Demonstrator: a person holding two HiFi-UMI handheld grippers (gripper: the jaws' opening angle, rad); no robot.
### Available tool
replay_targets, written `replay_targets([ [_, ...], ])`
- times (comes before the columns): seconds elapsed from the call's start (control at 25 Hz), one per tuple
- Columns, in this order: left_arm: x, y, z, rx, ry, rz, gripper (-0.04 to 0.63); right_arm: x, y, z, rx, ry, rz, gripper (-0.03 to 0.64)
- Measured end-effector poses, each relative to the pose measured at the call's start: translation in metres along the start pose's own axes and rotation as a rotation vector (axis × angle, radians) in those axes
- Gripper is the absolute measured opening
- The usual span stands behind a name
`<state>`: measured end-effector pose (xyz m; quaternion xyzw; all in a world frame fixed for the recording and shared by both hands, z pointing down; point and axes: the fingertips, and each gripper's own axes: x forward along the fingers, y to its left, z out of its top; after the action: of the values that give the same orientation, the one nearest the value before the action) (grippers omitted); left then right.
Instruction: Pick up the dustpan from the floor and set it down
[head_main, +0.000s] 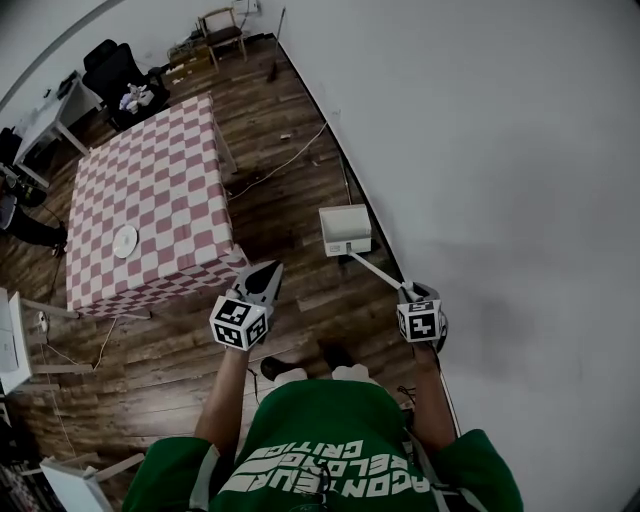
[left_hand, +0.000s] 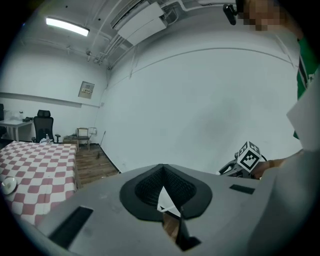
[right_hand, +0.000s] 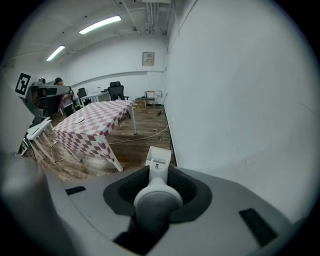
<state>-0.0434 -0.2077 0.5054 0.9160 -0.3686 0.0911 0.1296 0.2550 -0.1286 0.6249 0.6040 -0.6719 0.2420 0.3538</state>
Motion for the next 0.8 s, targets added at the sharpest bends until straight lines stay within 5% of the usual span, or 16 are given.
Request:
replay_targets([
  [0.8,0.064,-0.111,-0.085,-0.027,0.11,-0.153,0.003,0.047,-0.058,-0.152,-0.022,0.227,0.034,0.117],
])
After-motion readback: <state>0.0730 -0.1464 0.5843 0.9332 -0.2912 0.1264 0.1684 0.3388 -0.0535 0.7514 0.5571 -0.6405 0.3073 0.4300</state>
